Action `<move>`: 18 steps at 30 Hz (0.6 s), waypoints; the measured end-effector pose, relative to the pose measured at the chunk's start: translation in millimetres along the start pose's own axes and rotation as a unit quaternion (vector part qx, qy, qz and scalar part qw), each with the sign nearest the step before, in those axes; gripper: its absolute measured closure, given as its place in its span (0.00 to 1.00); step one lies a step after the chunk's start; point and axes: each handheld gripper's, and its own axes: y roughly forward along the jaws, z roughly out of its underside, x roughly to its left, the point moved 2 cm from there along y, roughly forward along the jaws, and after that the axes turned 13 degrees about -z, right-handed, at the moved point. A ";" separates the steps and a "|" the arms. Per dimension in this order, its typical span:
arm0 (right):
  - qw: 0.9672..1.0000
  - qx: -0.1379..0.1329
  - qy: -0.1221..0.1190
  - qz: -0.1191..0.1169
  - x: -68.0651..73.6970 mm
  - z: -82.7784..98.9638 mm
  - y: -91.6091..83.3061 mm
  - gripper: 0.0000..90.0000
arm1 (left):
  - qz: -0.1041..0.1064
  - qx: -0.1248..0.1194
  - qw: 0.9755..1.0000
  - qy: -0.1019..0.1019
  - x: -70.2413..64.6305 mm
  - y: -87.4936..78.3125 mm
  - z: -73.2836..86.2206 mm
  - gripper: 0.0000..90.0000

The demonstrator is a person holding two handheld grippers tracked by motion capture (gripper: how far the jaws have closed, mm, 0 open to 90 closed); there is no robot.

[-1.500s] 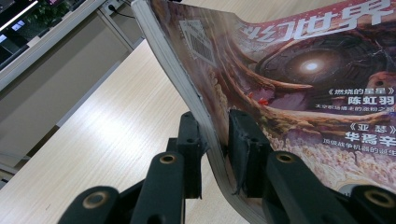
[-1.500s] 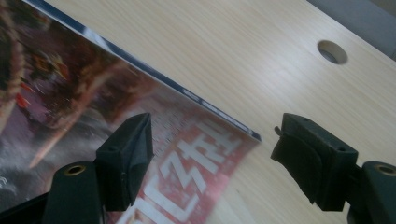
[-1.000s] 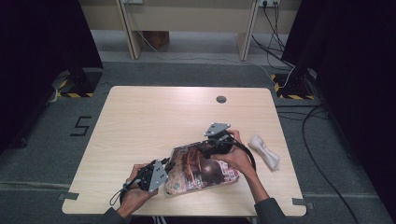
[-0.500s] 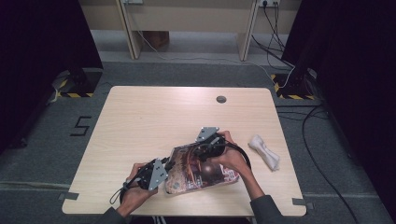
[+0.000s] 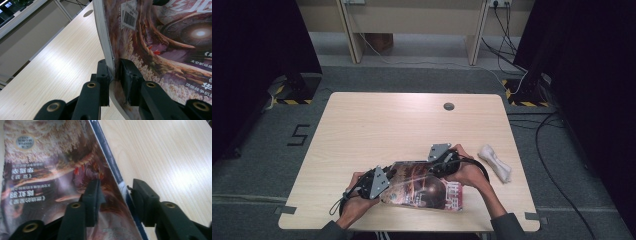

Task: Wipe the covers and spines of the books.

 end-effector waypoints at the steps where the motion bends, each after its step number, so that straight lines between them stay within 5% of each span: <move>1: 1.000 0.003 -0.004 -0.004 -1.7 -0.1 1.3 0.69 | 0.001 -0.001 1.000 0.001 0.0 0.3 0.2 0.86; 6: 1.000 0.012 0.000 -0.021 -7.8 -6.3 8.6 0.75 | 0.007 -0.008 1.000 0.002 2.0 0.3 -0.1 0.86; 18: 0.997 0.049 -0.051 -0.022 -5.0 -15.1 16.7 0.82 | -0.001 0.007 1.000 -0.002 4.4 2.9 3.2 0.84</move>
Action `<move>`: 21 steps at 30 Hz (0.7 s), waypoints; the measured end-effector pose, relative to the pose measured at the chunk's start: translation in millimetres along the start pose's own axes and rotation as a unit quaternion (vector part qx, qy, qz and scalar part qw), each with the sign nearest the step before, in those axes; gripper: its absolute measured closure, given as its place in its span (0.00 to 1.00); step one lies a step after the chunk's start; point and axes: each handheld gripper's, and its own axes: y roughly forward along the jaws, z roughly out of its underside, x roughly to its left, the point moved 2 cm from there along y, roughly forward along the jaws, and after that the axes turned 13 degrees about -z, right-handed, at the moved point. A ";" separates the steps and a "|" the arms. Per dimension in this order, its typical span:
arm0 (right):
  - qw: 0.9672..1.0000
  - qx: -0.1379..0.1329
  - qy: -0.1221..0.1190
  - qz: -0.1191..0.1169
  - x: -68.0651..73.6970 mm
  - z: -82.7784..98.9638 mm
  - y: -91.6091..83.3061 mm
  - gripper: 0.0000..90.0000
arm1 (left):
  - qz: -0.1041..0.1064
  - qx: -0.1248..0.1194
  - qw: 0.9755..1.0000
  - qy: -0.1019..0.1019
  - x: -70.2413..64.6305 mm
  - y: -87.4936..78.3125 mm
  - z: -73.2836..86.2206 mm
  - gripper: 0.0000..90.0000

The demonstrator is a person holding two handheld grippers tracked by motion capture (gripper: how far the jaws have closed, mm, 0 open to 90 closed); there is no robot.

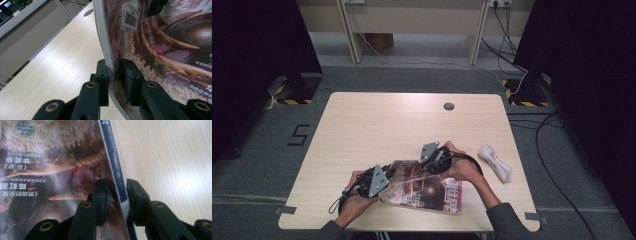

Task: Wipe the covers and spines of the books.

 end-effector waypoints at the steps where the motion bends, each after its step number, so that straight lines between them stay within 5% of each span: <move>1: 1.000 0.006 0.001 0.002 1.8 -0.9 -0.1 0.83 | 0.000 0.000 1.000 0.000 0.2 0.3 0.5 0.84; 9: 0.997 0.057 -0.032 0.040 17.5 -15.4 -5.1 0.92 | -0.008 0.010 0.999 -0.045 9.5 3.1 5.8 0.77; 14: 0.997 0.062 -0.024 0.044 18.4 -16.7 -7.3 0.93 | 0.008 0.030 0.995 -0.091 13.5 2.6 11.9 0.69; 17: 0.997 0.058 -0.025 0.041 18.7 -18.3 -12.2 0.93 | 0.014 0.040 0.991 -0.125 14.8 -0.5 12.2 0.59; 21: 0.996 0.061 -0.015 0.065 16.8 -23.0 -22.7 0.93 | 0.023 0.057 0.988 -0.140 14.9 -8.6 13.2 0.49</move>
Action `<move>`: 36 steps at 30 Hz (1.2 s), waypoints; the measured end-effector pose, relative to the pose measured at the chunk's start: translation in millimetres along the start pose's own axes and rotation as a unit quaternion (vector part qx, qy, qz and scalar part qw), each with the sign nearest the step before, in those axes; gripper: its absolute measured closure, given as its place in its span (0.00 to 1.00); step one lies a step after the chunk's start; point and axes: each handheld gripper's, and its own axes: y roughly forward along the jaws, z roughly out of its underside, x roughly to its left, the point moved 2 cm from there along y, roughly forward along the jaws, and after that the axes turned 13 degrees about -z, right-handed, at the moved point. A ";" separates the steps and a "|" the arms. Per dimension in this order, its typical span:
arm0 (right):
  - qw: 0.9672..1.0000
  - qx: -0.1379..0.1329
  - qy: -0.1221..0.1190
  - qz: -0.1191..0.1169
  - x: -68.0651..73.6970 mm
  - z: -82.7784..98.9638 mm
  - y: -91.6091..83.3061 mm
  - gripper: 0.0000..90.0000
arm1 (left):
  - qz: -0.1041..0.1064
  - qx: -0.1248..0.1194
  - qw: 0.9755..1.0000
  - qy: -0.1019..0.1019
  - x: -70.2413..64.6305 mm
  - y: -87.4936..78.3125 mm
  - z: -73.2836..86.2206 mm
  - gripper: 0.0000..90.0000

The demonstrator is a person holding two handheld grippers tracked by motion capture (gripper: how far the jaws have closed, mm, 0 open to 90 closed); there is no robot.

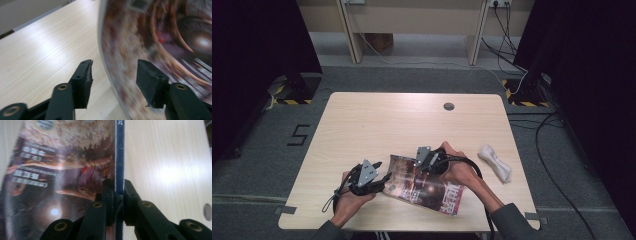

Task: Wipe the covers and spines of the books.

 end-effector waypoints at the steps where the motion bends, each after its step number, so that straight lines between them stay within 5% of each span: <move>1: 1.000 0.003 -0.001 0.004 -2.4 -1.4 -3.9 0.93 | 0.000 0.004 1.000 -0.004 0.1 -1.4 1.1 0.48; 8: 0.998 0.019 0.000 0.067 -29.2 -22.3 -31.8 0.93 | -0.027 0.022 0.999 -0.029 11.2 -1.5 4.9 0.44; 17: 0.989 0.068 -0.023 0.132 -54.4 -50.9 -42.1 0.93 | -0.034 0.040 0.998 -0.035 18.5 4.0 12.5 0.43; 25: 0.994 0.063 -0.037 0.085 -17.3 -49.1 -21.8 0.93 | -0.039 0.049 0.997 -0.035 21.2 4.7 15.2 0.42; 36: 0.997 0.047 -0.043 0.046 30.7 -16.2 -2.1 0.93 | -0.042 0.055 0.997 -0.025 22.9 7.9 15.9 0.43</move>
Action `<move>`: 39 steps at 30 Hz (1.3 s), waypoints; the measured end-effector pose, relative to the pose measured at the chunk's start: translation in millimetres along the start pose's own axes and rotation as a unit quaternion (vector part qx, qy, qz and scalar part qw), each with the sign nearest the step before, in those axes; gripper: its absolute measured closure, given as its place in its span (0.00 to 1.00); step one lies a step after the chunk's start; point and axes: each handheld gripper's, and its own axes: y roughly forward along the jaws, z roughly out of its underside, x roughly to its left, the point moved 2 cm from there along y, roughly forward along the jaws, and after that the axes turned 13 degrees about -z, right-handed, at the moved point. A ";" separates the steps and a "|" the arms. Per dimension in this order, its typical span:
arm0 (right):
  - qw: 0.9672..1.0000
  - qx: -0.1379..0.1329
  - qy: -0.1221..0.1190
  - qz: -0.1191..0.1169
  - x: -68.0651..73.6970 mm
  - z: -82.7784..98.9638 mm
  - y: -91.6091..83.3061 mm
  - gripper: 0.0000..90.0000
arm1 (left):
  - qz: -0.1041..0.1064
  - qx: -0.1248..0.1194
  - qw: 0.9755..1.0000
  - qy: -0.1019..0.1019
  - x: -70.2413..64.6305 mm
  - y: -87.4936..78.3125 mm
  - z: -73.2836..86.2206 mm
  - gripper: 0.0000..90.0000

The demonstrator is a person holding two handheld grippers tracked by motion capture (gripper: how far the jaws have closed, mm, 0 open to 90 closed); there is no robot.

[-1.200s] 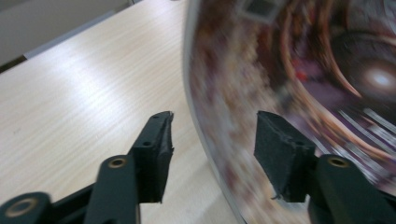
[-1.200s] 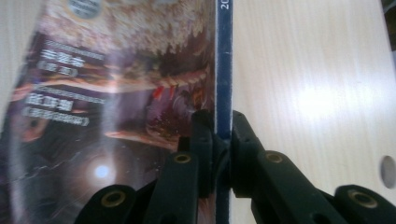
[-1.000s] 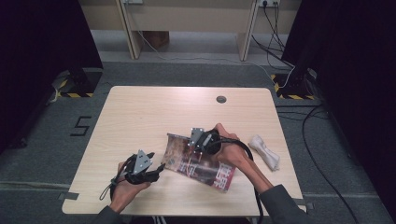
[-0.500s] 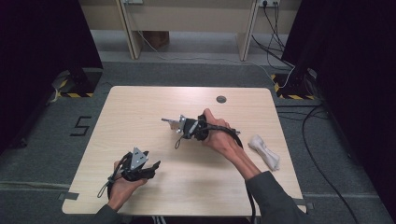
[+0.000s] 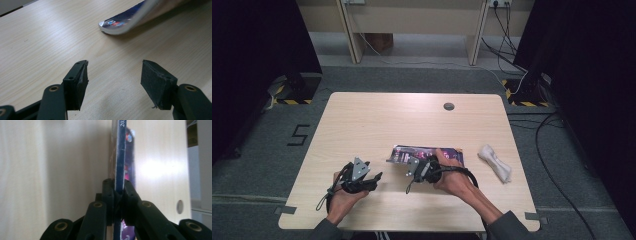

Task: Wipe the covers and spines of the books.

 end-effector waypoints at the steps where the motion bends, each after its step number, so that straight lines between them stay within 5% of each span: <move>1: 1.000 -0.005 0.003 -0.003 3.8 2.3 2.3 0.93 | -0.002 0.000 1.000 0.001 0.1 0.4 0.0 0.43; 13: 0.999 -0.024 0.012 -0.035 35.5 21.8 26.5 0.90 | -0.005 0.004 1.000 -0.011 1.9 2.2 0.2 0.41; 26: 0.997 -0.051 0.029 -0.039 56.4 31.7 35.1 0.82 | 0.030 -0.010 0.999 -0.004 -14.3 1.7 -4.2 0.38; 31: 0.993 -0.085 0.056 -0.065 64.3 38.7 33.2 0.75 | 0.035 -0.010 0.999 0.004 -18.1 1.7 -4.8 0.38; 39: 0.988 -0.104 0.108 -0.037 59.8 60.1 16.2 0.64 | 0.035 -0.005 0.999 0.007 -18.3 5.1 -4.6 0.37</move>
